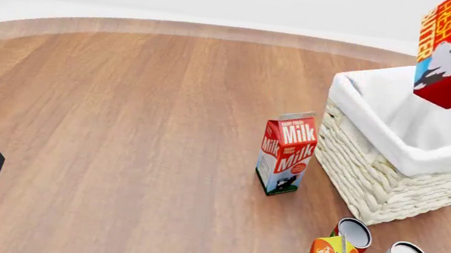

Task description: Pick up the cream cheese box and the butter, and put them in the basket.

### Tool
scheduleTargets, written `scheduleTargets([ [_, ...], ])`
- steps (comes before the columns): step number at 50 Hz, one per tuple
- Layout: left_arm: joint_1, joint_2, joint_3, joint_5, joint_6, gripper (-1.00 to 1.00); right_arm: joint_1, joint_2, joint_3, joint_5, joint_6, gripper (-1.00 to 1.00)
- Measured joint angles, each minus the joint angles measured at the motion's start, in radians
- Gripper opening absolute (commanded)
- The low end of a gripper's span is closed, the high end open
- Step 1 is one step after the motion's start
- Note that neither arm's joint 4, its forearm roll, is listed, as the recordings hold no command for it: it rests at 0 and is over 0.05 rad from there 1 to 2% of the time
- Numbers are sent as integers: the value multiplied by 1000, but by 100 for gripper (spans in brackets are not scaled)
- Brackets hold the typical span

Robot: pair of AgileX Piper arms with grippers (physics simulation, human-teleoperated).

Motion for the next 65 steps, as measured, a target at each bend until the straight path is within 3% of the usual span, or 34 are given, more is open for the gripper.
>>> scheduleTargets([
  [24,0,0,0,0,0,100,-63,77,44,-21,-13,-100],
  [65,0,0,0,0,0,100,-99,150,104,-118,15,-100],
])
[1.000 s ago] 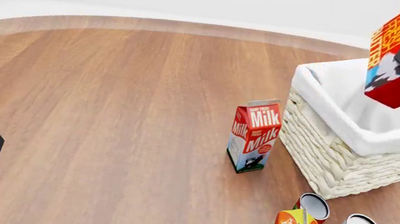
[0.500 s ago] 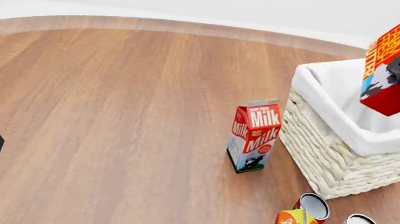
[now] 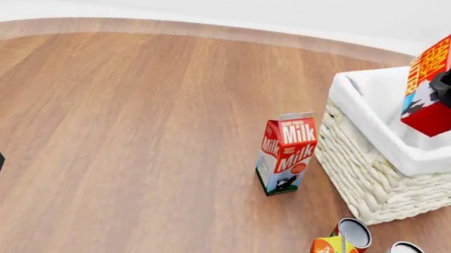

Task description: Pick up the cream cheese box and the butter, and put them in the basket.

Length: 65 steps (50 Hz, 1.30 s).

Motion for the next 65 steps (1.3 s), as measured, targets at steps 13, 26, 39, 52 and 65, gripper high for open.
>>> scheduleTargets([
  [13,0,0,0,0,0,100,-1,28,13,-35,8,-100],
  [26,0,0,0,0,0,100,-1,58,19,-65,14,-100],
  [39,0,0,0,0,0,100,-6,79,24,-90,20,-100],
  [52,0,0,0,0,0,100,-12,98,40,-118,23,-100],
  [65,0,0,0,0,0,100,-15,111,54,-140,29,-100],
])
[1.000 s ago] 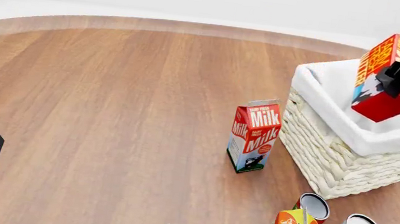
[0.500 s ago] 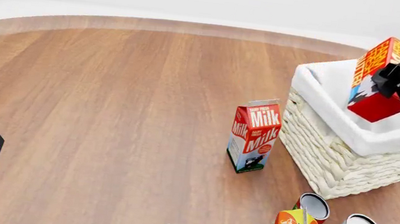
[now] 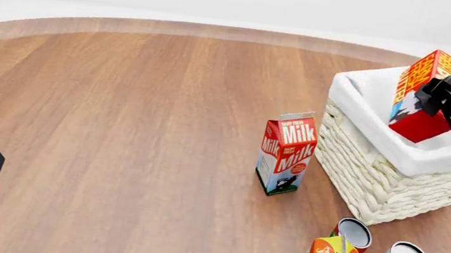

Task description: Pick up the cream cheese box and the butter, and put them in the basket.

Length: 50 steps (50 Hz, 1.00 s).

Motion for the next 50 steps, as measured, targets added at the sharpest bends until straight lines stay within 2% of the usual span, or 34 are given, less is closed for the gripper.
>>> scheduleTargets([
  [50,0,0,0,0,0,100,-25,24,-3,-31,31,-100],
])
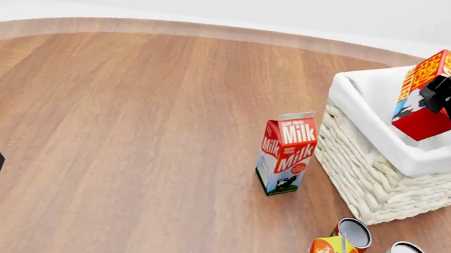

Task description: Pick up the cream cheese box and the butter, and put them in the basket.

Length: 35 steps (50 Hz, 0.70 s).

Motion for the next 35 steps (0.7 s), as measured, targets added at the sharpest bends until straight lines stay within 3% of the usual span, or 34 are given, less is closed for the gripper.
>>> scheduleTargets([
  [35,0,0,0,0,0,100,5,30,-8,-22,8,-100],
])
